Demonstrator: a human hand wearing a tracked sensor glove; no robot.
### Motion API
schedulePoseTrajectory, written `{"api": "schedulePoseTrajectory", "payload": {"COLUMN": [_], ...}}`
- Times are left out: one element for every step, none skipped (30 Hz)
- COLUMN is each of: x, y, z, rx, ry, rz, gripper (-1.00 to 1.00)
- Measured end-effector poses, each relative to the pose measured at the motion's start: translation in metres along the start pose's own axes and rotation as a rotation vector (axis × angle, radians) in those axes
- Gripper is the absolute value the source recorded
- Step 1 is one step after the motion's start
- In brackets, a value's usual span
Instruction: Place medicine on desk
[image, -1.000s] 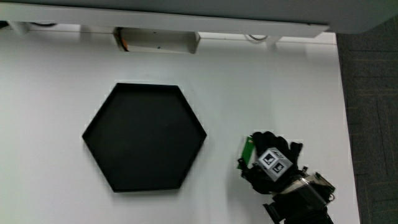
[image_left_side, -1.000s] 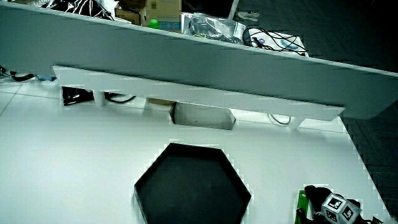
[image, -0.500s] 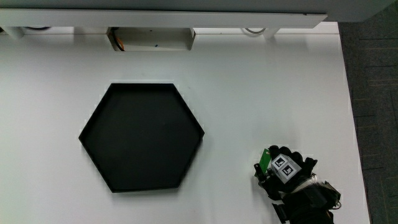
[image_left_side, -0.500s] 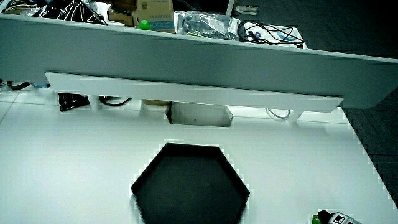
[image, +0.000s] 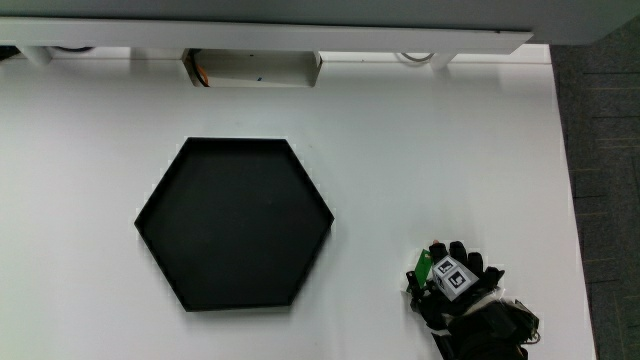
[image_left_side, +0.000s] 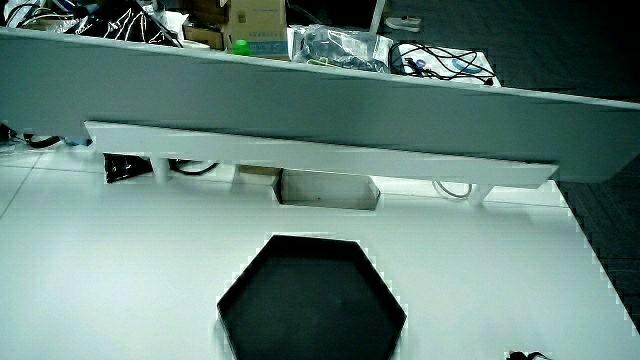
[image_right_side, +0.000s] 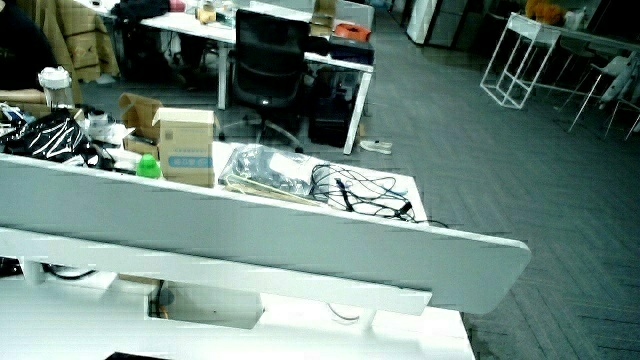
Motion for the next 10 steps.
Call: {"api": "schedulePoseTrajectory", "payload": {"x": [-0.001, -0.002, -0.002, -0.002, -0.002, -0.002, -0.002, -0.002, -0.001, 0.001], "y": [-0.004, -0.008, -0.008, -0.015, -0.018, -0.021, -0.025, -0.027, -0.030, -0.033], "z": [0.002, 0.004, 0.002, 0.005, 0.005, 0.007, 0.008, 0.008, 0.009, 0.009], "rx": [0.036, 0.057, 0.062, 0.105, 0.111, 0.125, 0.161, 0.173, 0.193, 0.227], "ry": [0.007, 0.013, 0.026, 0.025, 0.036, 0.047, 0.058, 0.070, 0.076, 0.086], "rz": [-0.007, -0.003, 0.007, -0.007, -0.009, -0.009, -0.014, -0.016, -0.031, -0.040], "gripper": [-1.00, -1.00, -1.00, -1.00, -1.00, -1.00, -1.00, -1.00, -1.00, -1.00]}}
